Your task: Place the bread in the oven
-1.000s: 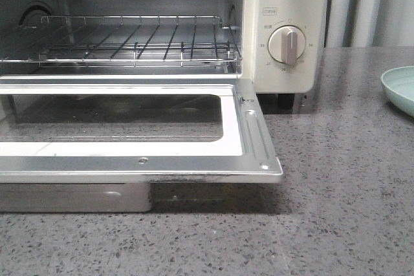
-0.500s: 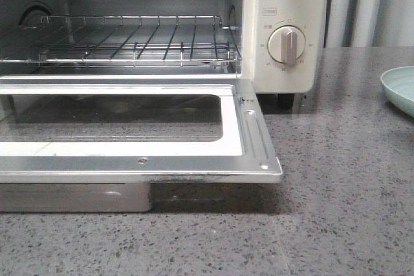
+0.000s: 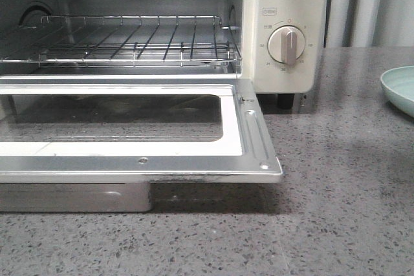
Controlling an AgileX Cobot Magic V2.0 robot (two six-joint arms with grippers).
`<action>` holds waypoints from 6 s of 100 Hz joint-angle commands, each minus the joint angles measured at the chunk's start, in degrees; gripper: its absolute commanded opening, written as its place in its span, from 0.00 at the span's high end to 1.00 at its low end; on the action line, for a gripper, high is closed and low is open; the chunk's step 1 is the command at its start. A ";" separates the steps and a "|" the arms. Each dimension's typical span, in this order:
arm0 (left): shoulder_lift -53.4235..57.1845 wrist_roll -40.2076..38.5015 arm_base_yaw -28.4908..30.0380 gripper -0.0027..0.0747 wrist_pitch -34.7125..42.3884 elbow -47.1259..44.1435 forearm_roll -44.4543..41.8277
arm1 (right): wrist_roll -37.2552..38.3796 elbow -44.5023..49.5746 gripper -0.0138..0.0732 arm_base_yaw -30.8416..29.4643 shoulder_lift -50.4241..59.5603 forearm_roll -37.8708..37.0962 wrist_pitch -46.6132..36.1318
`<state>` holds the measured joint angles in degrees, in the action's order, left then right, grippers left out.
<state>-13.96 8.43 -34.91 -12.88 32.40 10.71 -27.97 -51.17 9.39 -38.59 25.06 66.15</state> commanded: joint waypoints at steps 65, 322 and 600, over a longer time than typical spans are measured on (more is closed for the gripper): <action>-0.73 0.04 -0.23 0.99 6.33 1.77 0.10 | -17.74 -6.18 0.92 3.68 -9.86 13.05 -6.58; -0.51 -0.06 -0.23 0.99 7.51 1.77 0.75 | 12.88 -35.65 0.34 42.25 -52.09 -46.11 -30.23; 15.82 -0.06 30.21 0.99 13.42 -23.49 -4.16 | 40.47 -12.61 0.92 54.43 -0.93 -77.14 8.54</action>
<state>0.14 8.43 -4.89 -4.11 7.45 6.07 12.26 -63.16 63.80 -40.22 -47.01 72.57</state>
